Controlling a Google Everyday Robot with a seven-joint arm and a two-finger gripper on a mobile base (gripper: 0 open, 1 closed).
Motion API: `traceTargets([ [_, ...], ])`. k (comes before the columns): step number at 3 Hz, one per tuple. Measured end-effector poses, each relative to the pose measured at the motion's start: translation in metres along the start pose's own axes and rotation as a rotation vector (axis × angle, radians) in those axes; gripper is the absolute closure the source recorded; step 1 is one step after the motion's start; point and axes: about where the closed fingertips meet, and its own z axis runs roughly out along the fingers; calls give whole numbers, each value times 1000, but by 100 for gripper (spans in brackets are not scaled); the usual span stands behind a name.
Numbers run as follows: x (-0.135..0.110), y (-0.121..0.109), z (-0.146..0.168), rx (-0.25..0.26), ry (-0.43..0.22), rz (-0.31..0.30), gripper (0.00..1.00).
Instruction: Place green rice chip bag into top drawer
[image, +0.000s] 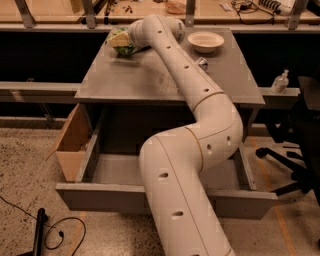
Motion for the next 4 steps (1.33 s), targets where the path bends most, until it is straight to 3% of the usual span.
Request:
traceTargets([
  [2,16,18,12,-44,41,-14,46],
  [4,21,13,3,-50,72,-25,91],
])
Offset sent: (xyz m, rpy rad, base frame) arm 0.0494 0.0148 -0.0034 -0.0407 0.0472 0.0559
